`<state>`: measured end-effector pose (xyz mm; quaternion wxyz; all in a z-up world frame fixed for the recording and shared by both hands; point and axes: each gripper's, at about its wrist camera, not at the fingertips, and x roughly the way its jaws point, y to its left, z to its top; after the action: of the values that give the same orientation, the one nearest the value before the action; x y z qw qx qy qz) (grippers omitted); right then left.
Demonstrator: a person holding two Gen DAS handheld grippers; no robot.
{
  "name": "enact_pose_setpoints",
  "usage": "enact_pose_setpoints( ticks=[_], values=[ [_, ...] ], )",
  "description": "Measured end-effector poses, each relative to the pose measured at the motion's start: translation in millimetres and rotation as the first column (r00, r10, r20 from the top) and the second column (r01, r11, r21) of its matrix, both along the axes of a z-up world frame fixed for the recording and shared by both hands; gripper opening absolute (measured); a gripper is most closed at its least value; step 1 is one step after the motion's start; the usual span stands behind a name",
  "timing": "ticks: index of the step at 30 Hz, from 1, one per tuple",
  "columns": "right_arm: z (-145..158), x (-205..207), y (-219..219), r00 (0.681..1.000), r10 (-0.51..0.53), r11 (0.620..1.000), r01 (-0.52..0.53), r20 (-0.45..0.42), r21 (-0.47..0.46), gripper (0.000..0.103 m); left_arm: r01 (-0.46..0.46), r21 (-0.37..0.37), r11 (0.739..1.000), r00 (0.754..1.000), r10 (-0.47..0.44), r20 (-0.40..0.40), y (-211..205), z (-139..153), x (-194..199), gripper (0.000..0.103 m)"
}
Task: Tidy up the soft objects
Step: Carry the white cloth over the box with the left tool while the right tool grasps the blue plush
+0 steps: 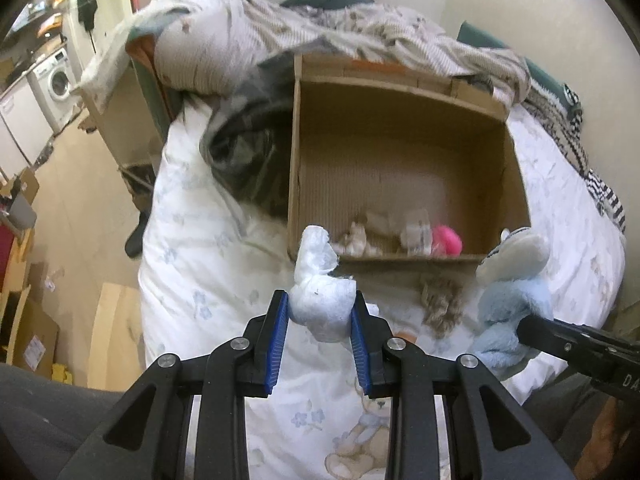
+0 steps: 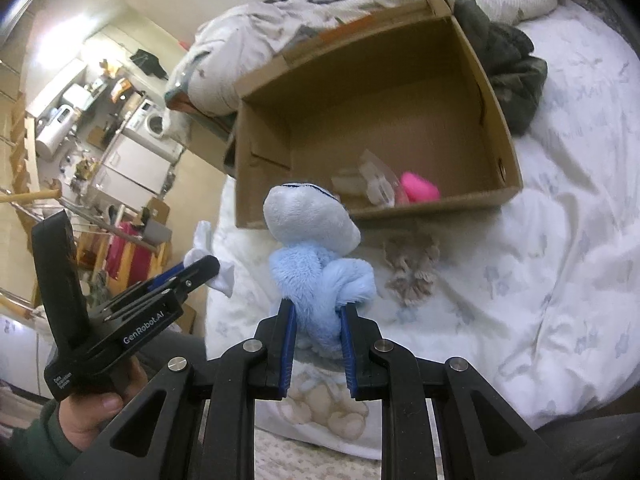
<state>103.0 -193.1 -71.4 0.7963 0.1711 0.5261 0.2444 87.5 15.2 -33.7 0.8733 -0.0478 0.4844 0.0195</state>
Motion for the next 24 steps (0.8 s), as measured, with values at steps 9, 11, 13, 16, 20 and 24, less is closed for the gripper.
enact_pose_setpoints(
  ticks=[9,11,13,16,20,24],
  values=[
    [29,17,-10,0.998,-0.017,0.999,0.015,0.058,0.037,0.022,0.052,0.006,0.999,0.995,-0.052,0.09,-8,42,20,0.027],
    [35,23,-12,0.997,-0.022,0.999,0.019,0.072,0.039,0.022,0.06,0.01,0.998,0.993,-0.061,0.103,-8,49,27,0.027],
    [42,30,-14,0.996,-0.025,0.999,0.022,0.086,0.038,0.022,0.061,0.018,0.998,0.992,-0.063,0.113,-7,53,33,0.027],
    [51,42,-18,0.994,-0.03,0.999,0.027,0.105,0.035,0.022,0.064,0.025,0.998,0.99,-0.066,0.124,-5,59,46,0.027],
    [59,60,-24,0.991,-0.04,0.999,0.037,0.128,0.025,0.022,0.066,0.033,0.997,0.988,-0.07,0.138,-5,67,64,0.027],
    [62,79,-28,0.989,-0.051,0.999,0.049,0.137,0.019,0.022,0.073,0.037,0.997,0.987,-0.078,0.143,-7,67,80,0.027]
  ],
)
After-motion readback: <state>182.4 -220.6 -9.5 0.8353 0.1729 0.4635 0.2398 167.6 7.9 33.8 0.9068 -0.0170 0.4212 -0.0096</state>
